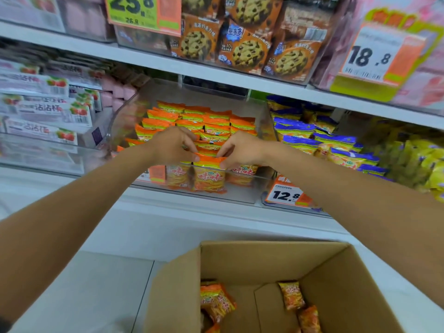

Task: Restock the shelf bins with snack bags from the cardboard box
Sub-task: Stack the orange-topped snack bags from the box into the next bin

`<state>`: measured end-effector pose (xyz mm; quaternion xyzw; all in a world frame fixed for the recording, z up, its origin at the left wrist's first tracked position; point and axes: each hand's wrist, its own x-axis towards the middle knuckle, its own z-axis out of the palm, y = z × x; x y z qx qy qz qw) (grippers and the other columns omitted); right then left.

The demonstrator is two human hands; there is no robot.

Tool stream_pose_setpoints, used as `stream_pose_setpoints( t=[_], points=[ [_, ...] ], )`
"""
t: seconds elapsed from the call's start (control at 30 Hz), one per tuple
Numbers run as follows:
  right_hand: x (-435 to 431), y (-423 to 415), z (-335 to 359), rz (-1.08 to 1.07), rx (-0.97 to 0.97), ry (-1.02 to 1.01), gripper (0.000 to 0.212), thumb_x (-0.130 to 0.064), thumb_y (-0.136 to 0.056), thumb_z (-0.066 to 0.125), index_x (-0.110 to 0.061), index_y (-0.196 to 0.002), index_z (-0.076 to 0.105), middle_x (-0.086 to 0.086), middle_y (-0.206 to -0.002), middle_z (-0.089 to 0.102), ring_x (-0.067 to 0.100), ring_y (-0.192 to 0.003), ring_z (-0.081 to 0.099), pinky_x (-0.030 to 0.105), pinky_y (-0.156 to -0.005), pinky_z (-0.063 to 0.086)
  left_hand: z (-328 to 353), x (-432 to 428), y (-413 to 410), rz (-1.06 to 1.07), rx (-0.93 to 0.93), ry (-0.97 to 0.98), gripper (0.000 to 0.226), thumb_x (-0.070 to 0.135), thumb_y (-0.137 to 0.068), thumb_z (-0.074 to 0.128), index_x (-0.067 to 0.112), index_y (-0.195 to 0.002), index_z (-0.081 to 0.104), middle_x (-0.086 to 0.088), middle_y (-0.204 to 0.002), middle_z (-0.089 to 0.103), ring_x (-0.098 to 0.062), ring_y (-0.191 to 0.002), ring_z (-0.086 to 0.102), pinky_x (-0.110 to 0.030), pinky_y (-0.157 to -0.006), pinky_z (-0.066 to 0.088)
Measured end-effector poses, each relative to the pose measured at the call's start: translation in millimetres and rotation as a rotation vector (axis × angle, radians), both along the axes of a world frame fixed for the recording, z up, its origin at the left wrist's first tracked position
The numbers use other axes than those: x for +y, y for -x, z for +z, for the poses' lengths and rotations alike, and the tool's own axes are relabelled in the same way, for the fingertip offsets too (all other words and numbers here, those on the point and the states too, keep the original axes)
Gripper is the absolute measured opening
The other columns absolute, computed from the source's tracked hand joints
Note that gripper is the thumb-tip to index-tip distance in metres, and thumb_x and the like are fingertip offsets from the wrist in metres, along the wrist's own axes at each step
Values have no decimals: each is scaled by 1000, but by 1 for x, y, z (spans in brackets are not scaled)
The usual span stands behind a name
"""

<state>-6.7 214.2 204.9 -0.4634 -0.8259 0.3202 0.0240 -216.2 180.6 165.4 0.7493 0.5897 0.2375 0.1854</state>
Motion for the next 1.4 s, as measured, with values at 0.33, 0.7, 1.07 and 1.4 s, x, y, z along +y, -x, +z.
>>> stream_pose_setpoints(
  t=[0.33, 0.7, 1.07, 1.4],
  points=[
    [5, -23, 37, 133, -416, -418, 35, -32, -80, 78, -13, -105, 64, 5, -102, 64, 17, -86, 58, 27, -66, 43, 7, -4, -8, -23, -115, 181, 9, 16, -86, 74, 18, -94, 75, 5, -97, 65, -14, -97, 57, -30, -89, 45],
    [30, -5, 9, 241, -771, -519, 31, -8, -75, 78, -18, -67, 50, 6, -82, 58, 25, -81, 58, 29, -59, 43, 2, -3, -7, -6, -153, 211, 17, 13, -88, 71, 11, -104, 74, 1, -92, 60, -13, -89, 54, -27, -84, 41],
    [-13, -17, 33, 53, -250, -548, 14, -10, -84, 69, -10, -98, 70, 6, -102, 67, 17, -86, 60, 30, -75, 50, 19, -35, -36, 192, -226, -61, 13, 32, -75, 83, 28, -81, 72, 12, -91, 69, -3, -85, 60, -26, -76, 49],
    [-119, -119, -43, -26, -38, -384, 15, -4, -80, 62, -8, -92, 70, 8, -90, 70, 25, -86, 64, 35, -76, 51, -24, -124, -131, 173, -211, 175, 16, 11, -79, 79, 16, -68, 68, 4, -70, 66, -11, -70, 63, -33, -75, 54]
  ],
)
